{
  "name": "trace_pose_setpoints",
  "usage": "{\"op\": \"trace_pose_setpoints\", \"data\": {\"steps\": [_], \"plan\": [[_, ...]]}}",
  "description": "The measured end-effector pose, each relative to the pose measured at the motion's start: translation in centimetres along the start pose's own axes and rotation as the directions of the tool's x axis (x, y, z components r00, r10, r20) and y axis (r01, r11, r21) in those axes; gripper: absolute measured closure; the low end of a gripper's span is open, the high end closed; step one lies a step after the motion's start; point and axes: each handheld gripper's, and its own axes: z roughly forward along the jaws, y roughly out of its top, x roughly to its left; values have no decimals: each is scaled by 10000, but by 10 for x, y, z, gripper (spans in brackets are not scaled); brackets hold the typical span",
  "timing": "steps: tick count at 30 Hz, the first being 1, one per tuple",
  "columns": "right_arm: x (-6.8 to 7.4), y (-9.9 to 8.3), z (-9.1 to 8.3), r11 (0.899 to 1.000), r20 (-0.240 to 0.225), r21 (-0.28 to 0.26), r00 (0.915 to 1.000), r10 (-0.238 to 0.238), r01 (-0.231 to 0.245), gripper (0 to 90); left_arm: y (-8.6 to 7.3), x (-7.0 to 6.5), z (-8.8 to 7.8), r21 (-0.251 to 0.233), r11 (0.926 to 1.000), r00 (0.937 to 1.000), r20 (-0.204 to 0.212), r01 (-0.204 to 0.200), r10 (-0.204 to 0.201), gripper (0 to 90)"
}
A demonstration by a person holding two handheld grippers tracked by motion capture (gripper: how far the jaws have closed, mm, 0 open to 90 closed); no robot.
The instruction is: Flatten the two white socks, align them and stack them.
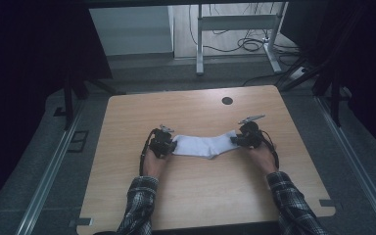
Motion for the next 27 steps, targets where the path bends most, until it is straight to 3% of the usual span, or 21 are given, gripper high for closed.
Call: {"op": "trace_pose_setpoints", "data": {"steps": [5, 10, 21, 27], "plan": [[-2, 2, -6, 9999, 114, -99, 9999, 48, -47, 580, 2, 3, -6, -291, 9993, 9997, -42, 243, -244, 619], [1, 4, -12, 9997, 24, -214, 10000, -69, 70, 514, 2, 3, -12, -579, 9976, 9993, 45, 386, -384, 558], [10, 2, -28, 9983, -251, -507, 9993, -294, 281, 393, 1, -4, -26, -915, 9956, 9993, 346, 190, -159, 409], [16, 2, -39, 9962, -354, -723, 9981, -505, 479, 332, -1, -8, -33, -1038, 9944, 9966, 817, 203, -118, 321]]}}
